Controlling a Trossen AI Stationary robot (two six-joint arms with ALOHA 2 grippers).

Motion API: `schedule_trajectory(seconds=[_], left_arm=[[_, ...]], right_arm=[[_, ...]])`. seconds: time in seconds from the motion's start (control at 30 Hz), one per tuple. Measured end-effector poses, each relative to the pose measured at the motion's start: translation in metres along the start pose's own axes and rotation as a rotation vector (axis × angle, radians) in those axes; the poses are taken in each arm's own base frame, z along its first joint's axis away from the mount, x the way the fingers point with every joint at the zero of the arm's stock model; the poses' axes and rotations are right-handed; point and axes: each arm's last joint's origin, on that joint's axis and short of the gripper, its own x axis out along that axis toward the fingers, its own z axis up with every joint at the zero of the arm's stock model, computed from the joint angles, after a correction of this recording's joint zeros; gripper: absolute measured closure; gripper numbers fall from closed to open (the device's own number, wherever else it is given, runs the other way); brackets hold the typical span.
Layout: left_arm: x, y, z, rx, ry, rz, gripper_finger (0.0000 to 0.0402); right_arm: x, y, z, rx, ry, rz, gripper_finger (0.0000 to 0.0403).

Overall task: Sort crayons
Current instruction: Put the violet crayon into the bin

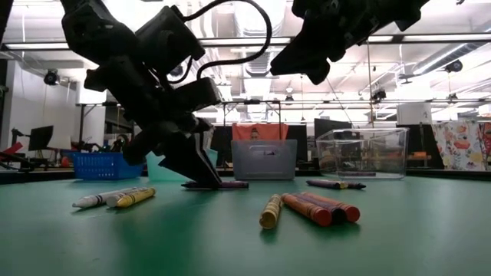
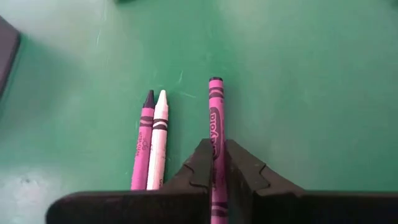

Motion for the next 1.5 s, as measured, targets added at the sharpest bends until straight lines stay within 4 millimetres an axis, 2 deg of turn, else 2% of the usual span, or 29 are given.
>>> schedule_trajectory(seconds=[0.23, 0.37, 0.5, 0.63, 0.73, 0.87, 1.07, 1.23, 1.5], left_arm=[[-0.029, 0.016, 0.019, 0.127, -0.108, 0.129, 0.0401], [-0.057, 0.033, 0.032, 0.132, -0.211, 0.182, 0.0401], [-0.090, 0.046, 0.033, 0.112, -0.312, 0.231, 0.0401], [-0.120, 0.051, 0.034, 0.036, -0.543, 0.223, 0.0401], [-0.132, 0.049, 0.029, -0.053, -0.761, 0.165, 0.0401], [-0.134, 0.046, 0.017, -0.166, -0.944, 0.116, 0.0401], [-0.126, 0.044, 0.010, -0.247, -1.059, 0.090, 0.0401], [-0.113, 0.043, 0.020, -0.257, -1.106, 0.089, 0.0402], [-0.090, 0.043, 0.045, -0.252, -1.110, 0.094, 0.0402]], right_arm=[[0.001, -0.001, -0.008, -0.058, -0.149, 0.015, 0.0335], [-0.001, -0.003, -0.013, -0.091, -0.235, -0.024, 0.0335], [-0.003, -0.005, -0.016, -0.099, -0.304, -0.084, 0.0335], [-0.006, -0.007, -0.017, -0.092, -0.380, -0.121, 0.0335], [-0.008, -0.007, -0.014, -0.081, -0.439, -0.138, 0.0335], [-0.010, -0.007, -0.007, -0.080, -0.492, -0.146, 0.0335], [-0.013, -0.004, 0.010, -0.074, -0.562, -0.138, 0.0329], [-0.014, -0.002, 0.021, -0.086, -0.592, -0.134, 0.0296], [-0.016, -0.001, 0.029, -0.104, -0.614, -0.140, 0.0245]])
